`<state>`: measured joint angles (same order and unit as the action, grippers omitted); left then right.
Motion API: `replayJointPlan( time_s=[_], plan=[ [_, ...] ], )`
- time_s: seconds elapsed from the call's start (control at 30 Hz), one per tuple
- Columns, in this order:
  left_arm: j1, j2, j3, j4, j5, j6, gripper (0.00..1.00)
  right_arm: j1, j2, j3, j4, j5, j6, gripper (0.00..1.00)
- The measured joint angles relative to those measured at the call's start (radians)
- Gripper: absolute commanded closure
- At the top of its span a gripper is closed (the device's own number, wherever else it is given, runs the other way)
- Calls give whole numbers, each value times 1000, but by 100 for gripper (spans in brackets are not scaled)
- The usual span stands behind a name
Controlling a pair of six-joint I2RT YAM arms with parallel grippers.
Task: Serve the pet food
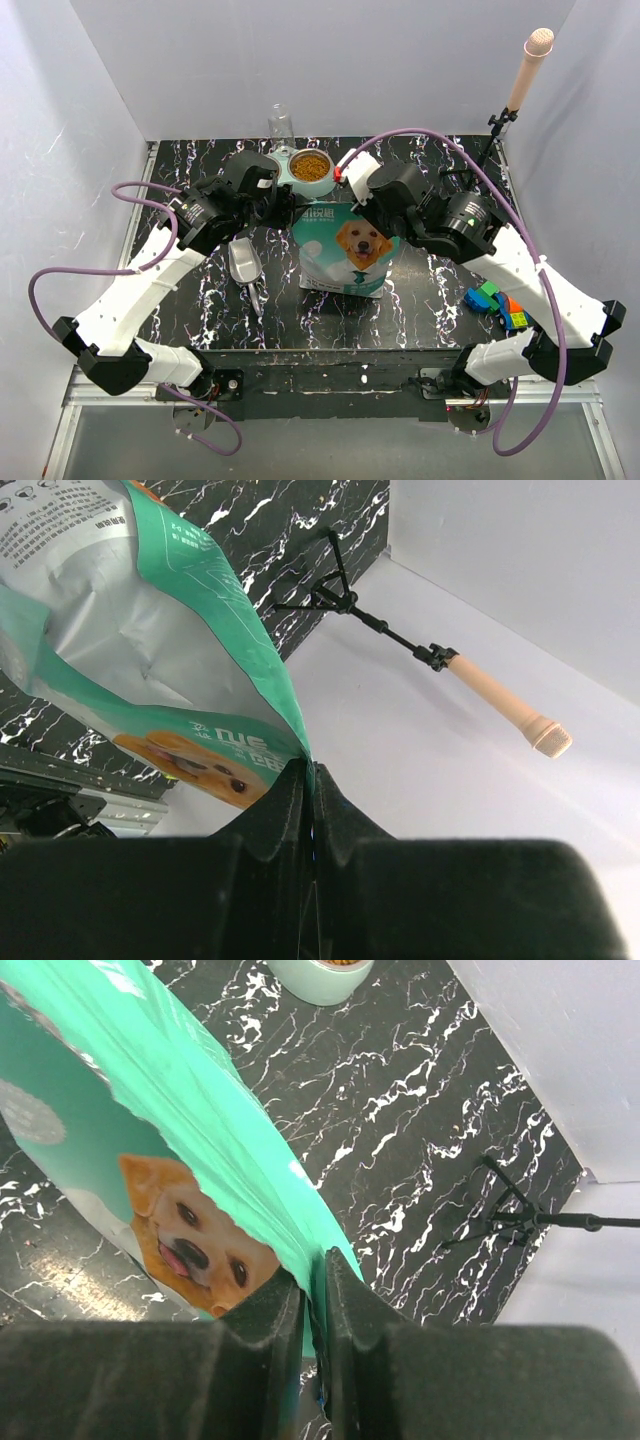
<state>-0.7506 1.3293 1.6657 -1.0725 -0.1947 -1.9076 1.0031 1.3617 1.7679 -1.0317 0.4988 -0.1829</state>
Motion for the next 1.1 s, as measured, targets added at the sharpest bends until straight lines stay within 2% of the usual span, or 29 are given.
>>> replayJointPlan(
  time_s=[0.03,0.17,0.23,0.27,0.33,0.43,0.47,0.5,0.57,0.7,0.73,0.77,0.8,0.83,0.97,1.0,1.03,1.07,1.1],
  plan=[
    [0,0,0,-1,0,0,100,-3,-6,-6,0,8,-1,99],
    [-2,0,0,4,11,0,100,-16,-32,-32,9,-9,-2,99],
    [-2,0,0,5,14,0,100,-21,-41,-41,16,-20,-3,68],
    [-3,0,0,6,15,0,100,-23,-47,-48,21,-21,-1,71],
    [-2,-1,0,1,12,0,100,-30,-64,-63,26,0,-5,98],
    [-5,-1,0,6,16,0,100,-40,-87,-79,25,-21,-8,99],
    [-5,-1,0,5,17,0,100,-40,-90,-82,27,-29,-8,85],
    [-5,-1,0,5,18,0,100,-42,-92,-83,28,-32,-9,80],
    [-5,-1,0,4,18,0,100,-45,-98,-90,37,-31,-9,98],
    [-6,-1,0,5,20,0,100,-48,-111,-103,43,-42,-14,99],
    [-7,-1,0,5,20,0,100,-51,-112,-103,43,-46,-14,75],
    [-7,-1,0,6,20,0,100,-55,-112,-103,43,-50,-14,66],
    [-7,-1,0,6,20,0,100,-56,-113,-103,44,-50,-7,76],
    [-7,-1,0,4,18,0,100,-60,-117,-107,48,-36,-12,98],
    [-8,-2,0,6,24,1,100,-74,-157,-128,42,-73,-6,99],
    [-8,-2,0,5,27,1,100,-78,-161,-129,42,-86,-6,89],
    [-8,-2,0,6,27,1,100,-82,-164,-130,42,-94,-5,90],
    [-8,-2,0,6,27,2,100,-85,-168,-135,47,-101,-4,98],
    [-8,-2,0,5,27,2,100,-88,-175,-143,55,-103,-4,99]
  ],
)
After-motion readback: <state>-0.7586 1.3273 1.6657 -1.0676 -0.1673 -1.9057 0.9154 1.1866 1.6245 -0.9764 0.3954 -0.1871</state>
